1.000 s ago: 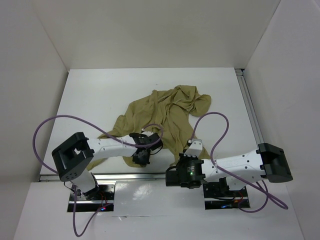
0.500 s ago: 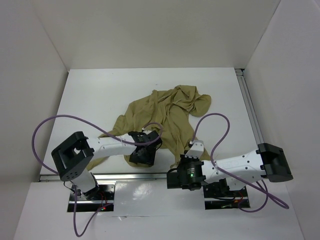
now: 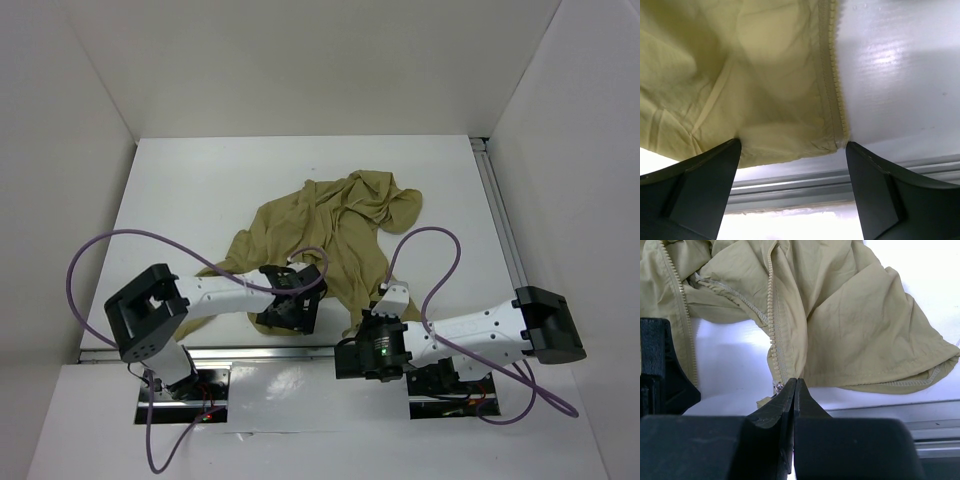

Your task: Zip up the jacket

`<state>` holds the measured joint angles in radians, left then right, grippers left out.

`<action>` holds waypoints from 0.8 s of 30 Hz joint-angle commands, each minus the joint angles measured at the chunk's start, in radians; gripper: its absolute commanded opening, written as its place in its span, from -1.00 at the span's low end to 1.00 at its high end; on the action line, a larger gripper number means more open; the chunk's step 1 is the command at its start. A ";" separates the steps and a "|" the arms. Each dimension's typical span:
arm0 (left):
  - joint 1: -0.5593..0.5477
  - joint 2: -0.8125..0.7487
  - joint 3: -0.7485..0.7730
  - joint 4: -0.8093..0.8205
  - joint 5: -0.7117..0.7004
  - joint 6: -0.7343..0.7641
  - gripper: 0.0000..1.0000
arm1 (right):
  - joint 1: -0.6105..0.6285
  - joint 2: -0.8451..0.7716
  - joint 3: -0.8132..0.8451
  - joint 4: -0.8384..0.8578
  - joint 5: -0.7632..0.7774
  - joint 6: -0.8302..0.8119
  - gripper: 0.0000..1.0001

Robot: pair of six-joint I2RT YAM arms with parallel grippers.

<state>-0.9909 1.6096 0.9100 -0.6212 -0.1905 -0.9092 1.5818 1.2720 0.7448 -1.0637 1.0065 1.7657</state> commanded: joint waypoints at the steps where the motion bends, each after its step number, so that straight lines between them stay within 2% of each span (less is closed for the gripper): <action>1: -0.020 0.017 -0.002 -0.086 -0.064 -0.056 1.00 | 0.010 -0.011 -0.004 -0.041 0.043 0.041 -1.00; 4: -0.043 -0.065 0.023 -0.143 -0.093 -0.080 1.00 | 0.010 0.000 -0.004 -0.041 0.052 0.041 -1.00; 13: -0.043 -0.220 -0.011 -0.129 -0.131 -0.099 0.98 | 0.010 0.020 0.018 -0.050 0.052 0.041 -1.00; 15: -0.043 -0.220 -0.020 -0.114 -0.132 -0.099 0.82 | 0.020 0.020 0.027 -0.050 0.052 0.041 -1.00; 17: -0.043 -0.203 -0.020 -0.100 -0.119 -0.088 0.35 | 0.020 0.020 0.027 -0.050 0.052 0.041 -1.00; 19: -0.043 -0.174 -0.020 -0.087 -0.110 -0.088 -0.29 | 0.020 0.020 0.027 -0.061 0.052 0.041 -1.00; 20: -0.043 -0.174 -0.020 -0.078 -0.110 -0.088 -0.29 | 0.020 0.020 0.027 -0.061 0.052 0.041 -1.00; 21: -0.043 -0.153 -0.020 -0.078 -0.110 -0.088 -0.59 | 0.020 0.020 0.027 -0.061 0.052 0.041 -1.00; 24: -0.043 -0.120 -0.020 -0.058 -0.101 -0.088 -0.62 | 0.020 0.020 0.027 -0.061 0.052 0.051 -1.00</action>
<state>-1.0317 1.4624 0.8959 -0.7071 -0.2943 -0.9974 1.5909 1.2873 0.7460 -1.0821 1.0107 1.7699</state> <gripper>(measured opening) 0.192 0.005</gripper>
